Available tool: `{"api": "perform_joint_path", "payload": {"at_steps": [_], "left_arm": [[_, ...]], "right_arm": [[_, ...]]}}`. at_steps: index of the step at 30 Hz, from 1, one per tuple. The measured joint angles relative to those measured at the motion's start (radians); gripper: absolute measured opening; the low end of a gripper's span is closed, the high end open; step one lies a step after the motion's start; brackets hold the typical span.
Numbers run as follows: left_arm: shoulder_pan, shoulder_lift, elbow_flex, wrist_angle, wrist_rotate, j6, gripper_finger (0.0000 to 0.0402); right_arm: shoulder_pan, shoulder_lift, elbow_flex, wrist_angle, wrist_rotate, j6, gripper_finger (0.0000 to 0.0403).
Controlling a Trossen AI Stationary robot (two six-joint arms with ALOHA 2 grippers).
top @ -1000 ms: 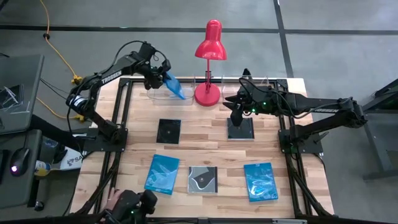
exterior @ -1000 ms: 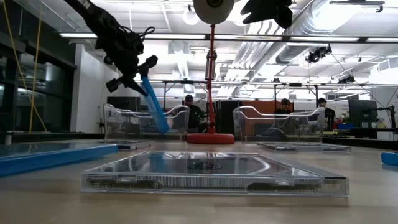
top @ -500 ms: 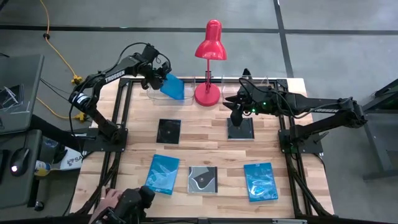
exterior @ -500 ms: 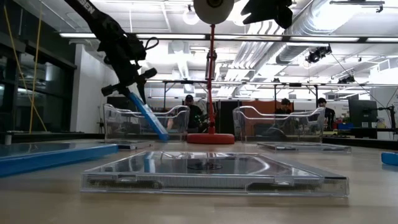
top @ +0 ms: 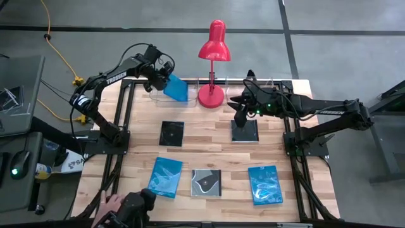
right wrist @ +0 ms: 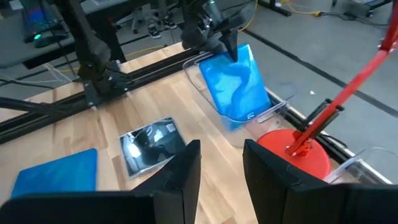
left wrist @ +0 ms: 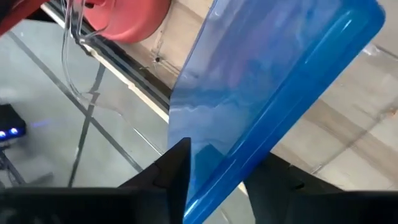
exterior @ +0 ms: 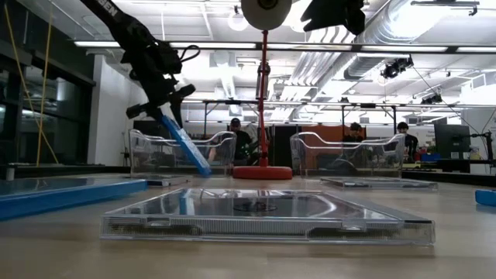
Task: Pick & place jewel cases by type
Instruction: Put the top blue cd case into the left transparent bin, then put the left black cd case into the right transparent bin
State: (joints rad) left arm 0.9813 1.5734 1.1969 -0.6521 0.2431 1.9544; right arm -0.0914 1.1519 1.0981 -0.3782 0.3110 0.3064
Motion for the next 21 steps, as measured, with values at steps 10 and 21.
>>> {"api": "perform_joint_path", "payload": {"at_steps": [10, 21], "left_arm": [[-0.002, 0.0, 0.0, 0.012, 0.049, -0.116, 0.03], [-0.002, 0.0, 0.0, 0.021, -0.101, -0.155, 0.0367]], "right_arm": [[0.0, 0.0, 0.0, -0.01, 0.014, -0.02, 0.0103], [0.0, 0.0, 0.0, -0.035, 0.02, -0.02, 0.0103]]}}
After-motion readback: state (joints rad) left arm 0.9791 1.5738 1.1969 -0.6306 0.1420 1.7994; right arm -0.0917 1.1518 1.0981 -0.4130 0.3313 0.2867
